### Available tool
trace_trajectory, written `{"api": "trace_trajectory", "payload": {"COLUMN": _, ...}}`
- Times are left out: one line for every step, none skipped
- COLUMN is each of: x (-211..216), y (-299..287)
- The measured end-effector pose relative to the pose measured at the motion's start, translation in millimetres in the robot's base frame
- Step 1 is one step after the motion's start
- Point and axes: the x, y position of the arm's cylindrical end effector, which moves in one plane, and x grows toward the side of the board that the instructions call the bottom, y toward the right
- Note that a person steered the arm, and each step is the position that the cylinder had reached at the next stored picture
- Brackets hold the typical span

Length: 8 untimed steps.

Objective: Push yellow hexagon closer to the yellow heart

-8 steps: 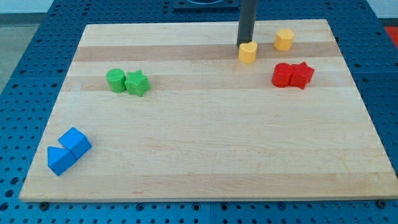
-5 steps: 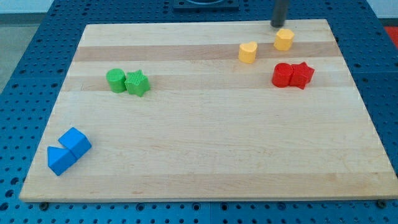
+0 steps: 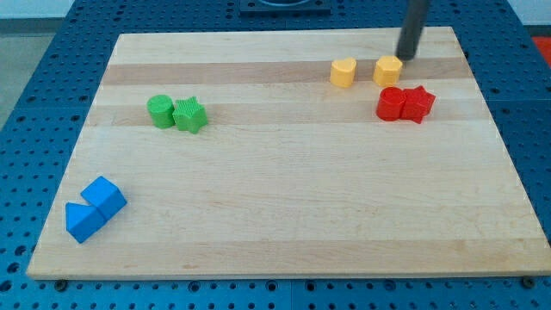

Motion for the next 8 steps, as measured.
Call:
{"api": "trace_trajectory", "payload": {"x": 3, "y": 6}}
{"api": "trace_trajectory", "payload": {"x": 4, "y": 6}}
{"api": "trace_trajectory", "payload": {"x": 21, "y": -15}}
{"api": "trace_trajectory", "payload": {"x": 38, "y": -27}}
{"api": "trace_trajectory", "payload": {"x": 39, "y": -27}}
{"api": "trace_trajectory", "payload": {"x": 50, "y": -42}}
{"api": "trace_trajectory", "payload": {"x": 62, "y": -74}}
{"api": "trace_trajectory", "payload": {"x": 63, "y": -103}}
